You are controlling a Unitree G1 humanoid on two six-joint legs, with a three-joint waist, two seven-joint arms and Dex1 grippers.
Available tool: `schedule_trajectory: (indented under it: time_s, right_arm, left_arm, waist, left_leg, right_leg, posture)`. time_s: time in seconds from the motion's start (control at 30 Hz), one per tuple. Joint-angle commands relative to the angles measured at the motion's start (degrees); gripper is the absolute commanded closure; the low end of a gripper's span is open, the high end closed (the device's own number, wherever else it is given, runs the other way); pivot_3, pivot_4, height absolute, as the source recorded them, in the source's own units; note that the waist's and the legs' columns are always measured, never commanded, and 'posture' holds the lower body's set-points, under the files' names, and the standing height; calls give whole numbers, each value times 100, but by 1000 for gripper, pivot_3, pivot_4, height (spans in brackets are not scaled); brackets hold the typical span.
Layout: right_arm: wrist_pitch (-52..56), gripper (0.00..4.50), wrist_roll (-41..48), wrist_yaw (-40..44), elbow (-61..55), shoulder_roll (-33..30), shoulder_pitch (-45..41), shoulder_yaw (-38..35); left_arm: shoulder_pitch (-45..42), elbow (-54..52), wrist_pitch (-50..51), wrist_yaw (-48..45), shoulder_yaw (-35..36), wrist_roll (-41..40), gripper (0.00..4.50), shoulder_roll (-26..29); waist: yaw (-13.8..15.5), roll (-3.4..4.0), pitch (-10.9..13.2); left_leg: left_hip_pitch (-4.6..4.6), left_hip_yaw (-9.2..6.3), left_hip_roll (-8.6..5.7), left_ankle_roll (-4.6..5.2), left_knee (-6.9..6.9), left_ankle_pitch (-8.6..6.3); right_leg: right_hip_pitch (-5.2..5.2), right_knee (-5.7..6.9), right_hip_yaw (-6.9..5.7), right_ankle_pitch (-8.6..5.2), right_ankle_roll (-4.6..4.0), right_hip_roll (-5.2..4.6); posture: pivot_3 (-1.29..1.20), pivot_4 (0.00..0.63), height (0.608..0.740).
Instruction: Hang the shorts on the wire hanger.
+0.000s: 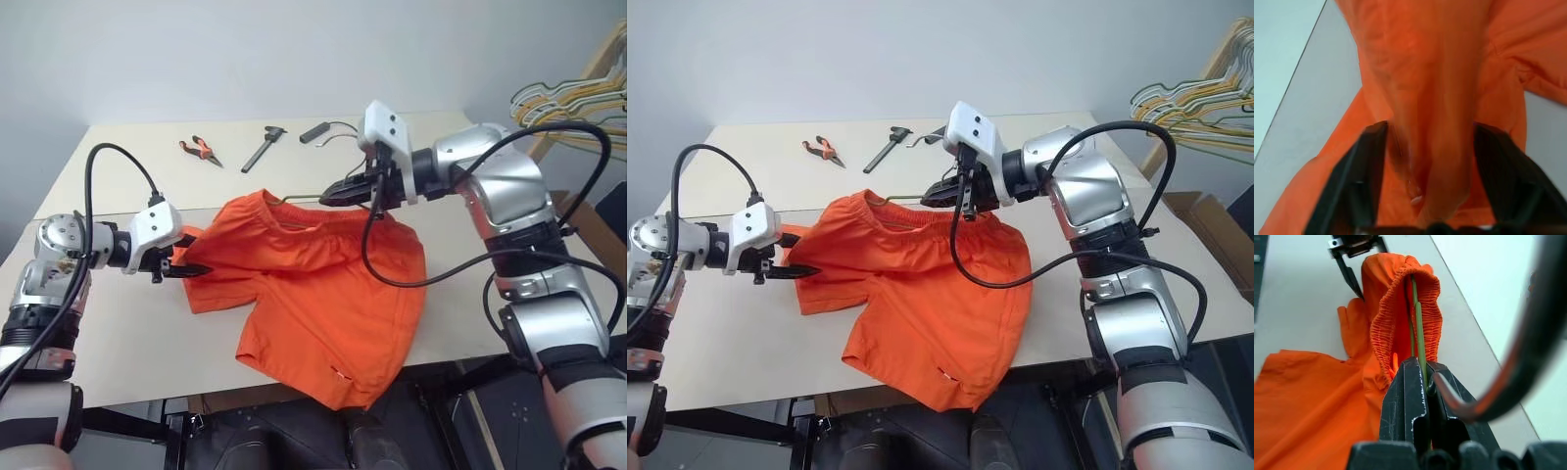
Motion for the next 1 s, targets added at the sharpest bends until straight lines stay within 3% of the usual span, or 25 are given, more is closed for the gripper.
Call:
schedule_trajectory:
  time_s: [0.03,0.07,0.17,0.27,0.37,0.67,0.77,1.0]
  right_arm:
    - [117,4500,129,290,126,-153,-487,-141]
    - [123,4500,74,339,198,-178,-572,-91]
    - [127,4500,-51,401,314,-206,-728,23]
    - [225,4500,-32,362,316,-143,-791,12]
    - [389,4500,67,264,114,-46,-737,-20]
    - [511,4500,129,198,-265,38,-603,-22]
    - [524,4500,126,196,-317,41,-592,-16]
    - [520,4500,12,215,-318,-20,-552,119]
  left_arm:
    - [-149,-346,-37,-168,387,-393,330,215]
    - [-196,-592,132,-366,536,-726,23,235]
    - [-429,-1219,618,-811,801,-1572,23,184]
    - [-716,-1444,1003,-566,754,-1816,23,-103]
    - [-1160,-1110,896,-136,276,-1305,23,-592]
    - [-2276,713,-165,-408,-839,-69,23,-1227]
    - [-2582,1202,-385,-502,-889,36,610,-1396]
    - [-2976,1919,-852,-1026,-882,141,2835,-1487]
  waist:
    - [-18,1,-1]
    - [-19,0,-1]
    - [-9,-2,-2]
    - [-6,5,-21]
    - [-7,21,-73]
    - [-143,21,-89]
    - [-167,21,-89]
    - [-203,21,-89]
  left_leg:
    - [-1,0,0,0,-1,0]
    - [-1,0,0,0,-2,0]
    - [-12,-1,1,-1,0,0]
    - [-11,-2,-1,-1,1,0]
    - [-6,-4,-4,0,1,0]
    - [7,-6,-4,0,0,0]
    - [5,-7,-5,1,0,-1]
    - [6,-7,-5,2,-1,-1]
  right_leg:
    - [-3,0,0,0,0,0]
    - [-6,2,0,0,0,0]
    - [-12,1,-1,0,0,-2]
    - [-9,1,-1,0,1,-3]
    - [-4,1,-1,0,1,-2]
    - [13,-4,-1,0,1,2]
    - [12,-7,-1,1,2,0]
    - [11,-6,1,1,2,0]
  posture:
    - [-92,26,740]
    - [-92,26,740]
    - [-93,25,740]
    - [-92,24,740]
    - [-97,25,740]
    - [-116,33,740]
    - [-120,35,740]
    - [-129,38,740]
